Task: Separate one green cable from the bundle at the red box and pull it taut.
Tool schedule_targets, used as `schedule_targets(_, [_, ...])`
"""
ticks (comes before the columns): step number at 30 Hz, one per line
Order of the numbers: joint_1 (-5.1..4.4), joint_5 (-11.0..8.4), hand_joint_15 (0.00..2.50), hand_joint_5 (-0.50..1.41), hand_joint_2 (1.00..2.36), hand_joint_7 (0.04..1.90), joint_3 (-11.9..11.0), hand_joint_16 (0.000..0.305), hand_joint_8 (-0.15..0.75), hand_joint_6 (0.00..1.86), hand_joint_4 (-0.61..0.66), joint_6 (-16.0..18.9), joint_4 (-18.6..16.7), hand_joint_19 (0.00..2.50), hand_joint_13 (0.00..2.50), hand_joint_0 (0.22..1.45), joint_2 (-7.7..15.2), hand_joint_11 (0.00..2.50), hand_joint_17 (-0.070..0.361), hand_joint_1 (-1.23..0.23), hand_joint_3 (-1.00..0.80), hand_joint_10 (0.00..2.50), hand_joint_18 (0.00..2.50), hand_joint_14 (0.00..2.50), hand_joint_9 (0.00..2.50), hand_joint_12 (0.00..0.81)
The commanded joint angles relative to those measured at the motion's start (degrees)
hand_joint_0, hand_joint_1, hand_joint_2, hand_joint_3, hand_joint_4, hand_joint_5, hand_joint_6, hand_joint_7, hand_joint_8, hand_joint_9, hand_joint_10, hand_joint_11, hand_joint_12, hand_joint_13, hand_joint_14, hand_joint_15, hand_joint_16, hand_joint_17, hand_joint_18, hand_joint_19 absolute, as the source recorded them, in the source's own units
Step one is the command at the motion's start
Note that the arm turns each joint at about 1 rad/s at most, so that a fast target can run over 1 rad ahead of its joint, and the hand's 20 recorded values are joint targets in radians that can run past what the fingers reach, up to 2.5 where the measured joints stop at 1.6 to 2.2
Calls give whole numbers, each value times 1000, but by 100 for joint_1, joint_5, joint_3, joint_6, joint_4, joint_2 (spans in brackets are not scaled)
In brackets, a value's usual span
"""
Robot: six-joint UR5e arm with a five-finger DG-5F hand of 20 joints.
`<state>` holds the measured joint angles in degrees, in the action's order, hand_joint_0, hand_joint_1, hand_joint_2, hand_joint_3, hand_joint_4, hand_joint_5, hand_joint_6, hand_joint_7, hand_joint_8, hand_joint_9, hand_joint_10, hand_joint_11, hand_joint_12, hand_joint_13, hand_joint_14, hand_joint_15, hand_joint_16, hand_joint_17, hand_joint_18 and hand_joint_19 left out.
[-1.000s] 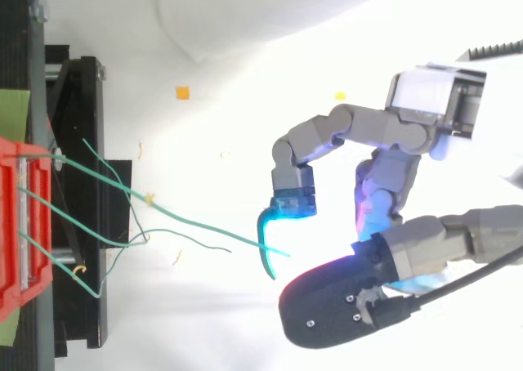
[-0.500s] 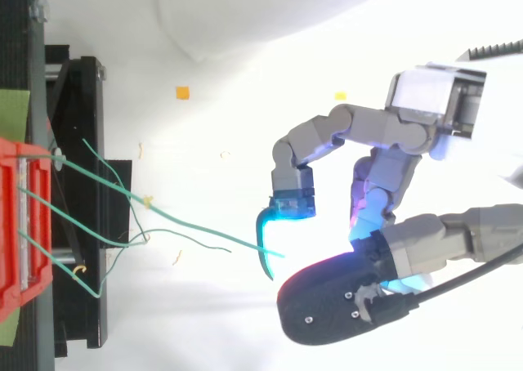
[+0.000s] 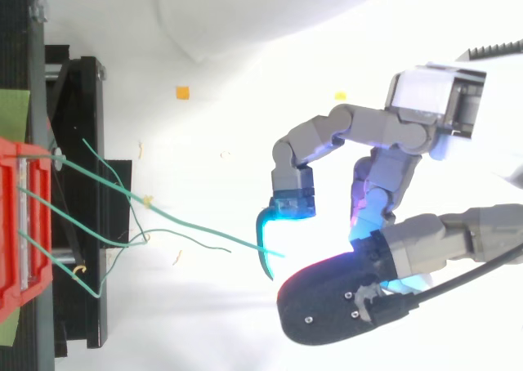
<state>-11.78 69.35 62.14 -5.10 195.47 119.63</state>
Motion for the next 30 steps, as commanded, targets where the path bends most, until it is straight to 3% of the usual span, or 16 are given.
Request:
schedule_targets(1, [0, 0, 1667, -29, 1000, 1144, 0, 25, 119, 767, 312, 0, 0, 926, 1226, 715, -1, 1735, 56, -554, -500, 6, 880, 377, 1442, 186])
schedule_targets(30, [0, 0, 1667, -29, 1000, 1149, 0, 25, 125, 766, 314, 0, 0, 937, 1222, 715, -1, 1732, 56, -557, -500, 7, 876, 368, 1439, 190])
